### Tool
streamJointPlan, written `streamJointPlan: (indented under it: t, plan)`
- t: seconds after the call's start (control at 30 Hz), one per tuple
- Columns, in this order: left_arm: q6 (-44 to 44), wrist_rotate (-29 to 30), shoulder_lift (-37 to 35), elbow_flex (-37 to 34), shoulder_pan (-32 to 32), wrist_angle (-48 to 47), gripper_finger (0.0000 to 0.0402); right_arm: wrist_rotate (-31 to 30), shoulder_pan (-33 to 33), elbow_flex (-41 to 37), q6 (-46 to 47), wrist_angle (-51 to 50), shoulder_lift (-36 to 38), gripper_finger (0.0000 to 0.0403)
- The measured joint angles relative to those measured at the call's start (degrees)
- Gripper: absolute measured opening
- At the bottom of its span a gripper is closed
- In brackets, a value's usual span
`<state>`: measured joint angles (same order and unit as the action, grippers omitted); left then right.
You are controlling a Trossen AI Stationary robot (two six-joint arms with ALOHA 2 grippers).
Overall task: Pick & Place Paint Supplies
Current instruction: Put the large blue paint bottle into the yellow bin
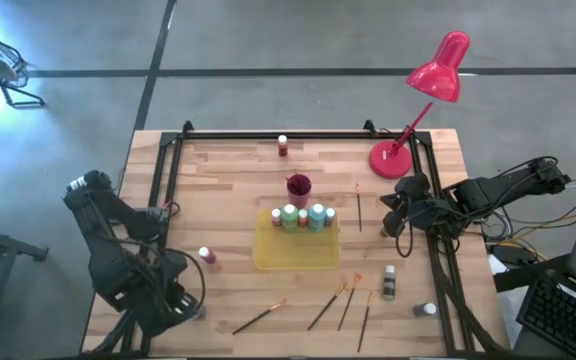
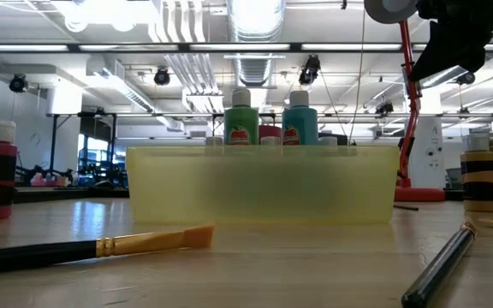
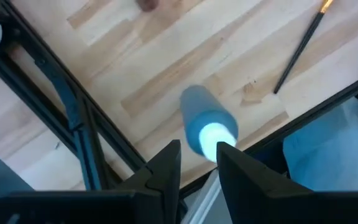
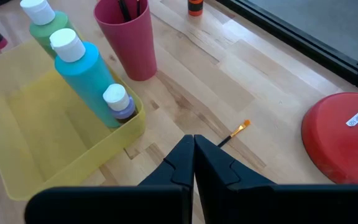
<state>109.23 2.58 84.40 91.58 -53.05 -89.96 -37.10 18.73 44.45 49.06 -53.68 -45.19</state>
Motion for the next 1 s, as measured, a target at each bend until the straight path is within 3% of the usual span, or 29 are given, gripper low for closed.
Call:
streamJointPlan:
  t: [0.33, 1.0]
  plan:
    - [-2.3, -1.4, 4.8, 1.2, 0.0, 2.1, 0.0108, 0.0, 0.0, 0.0, 0.0, 0.0, 0.0, 0.0008]
    - [-2.6, -1.6, 6.5, 2.3, 0.0, -0.1, 0.0108, 0.0, 0.0, 0.0, 0.0, 0.0, 0.0, 0.0008]
